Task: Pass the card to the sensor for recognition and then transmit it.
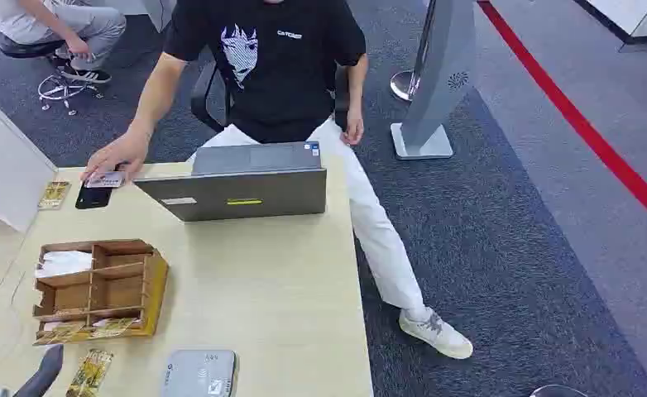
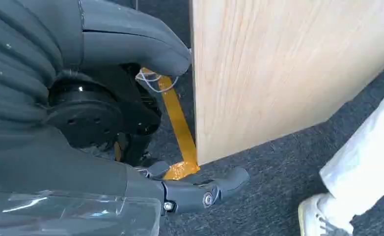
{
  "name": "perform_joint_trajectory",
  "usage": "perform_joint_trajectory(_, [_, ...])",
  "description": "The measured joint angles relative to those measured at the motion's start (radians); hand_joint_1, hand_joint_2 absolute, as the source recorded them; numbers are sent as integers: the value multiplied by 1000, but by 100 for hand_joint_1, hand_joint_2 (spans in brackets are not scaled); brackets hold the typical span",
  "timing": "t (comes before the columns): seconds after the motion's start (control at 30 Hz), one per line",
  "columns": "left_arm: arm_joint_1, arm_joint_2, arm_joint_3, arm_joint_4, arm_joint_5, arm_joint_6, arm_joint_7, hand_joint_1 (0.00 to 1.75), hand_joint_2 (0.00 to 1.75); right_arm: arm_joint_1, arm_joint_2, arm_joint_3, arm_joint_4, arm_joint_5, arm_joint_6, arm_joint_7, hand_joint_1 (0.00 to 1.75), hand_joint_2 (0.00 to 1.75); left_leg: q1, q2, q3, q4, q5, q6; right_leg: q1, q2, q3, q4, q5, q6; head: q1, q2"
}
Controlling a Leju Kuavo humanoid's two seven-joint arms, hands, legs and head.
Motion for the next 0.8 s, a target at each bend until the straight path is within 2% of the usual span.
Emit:
perform_joint_trajectory(0.3, [-153, 133, -72, 65, -211, 2, 78, 0, 175, -18, 0, -27, 12, 56, 37, -7, 0, 175, 0, 0, 0, 0, 0, 0, 0, 0, 0, 0, 0, 0, 0, 0])
perform_joint_trajectory(0.77, [-412, 371, -204, 196, -561, 2, 206, 0, 175, -51, 0, -77, 41, 149, 98, -24, 0, 175, 0, 0, -1, 0, 1, -1, 0, 1, 0, 0, 1, -1, 0, 0])
perform_joint_trajectory(0.8, [-429, 390, -213, 204, -585, 1, 216, 175, 175, -53, 0, -80, 43, 158, 103, -24, 0, 175, 0, 0, -1, 0, 1, -1, 0, 1, 0, 0, 1, -1, 0, 0])
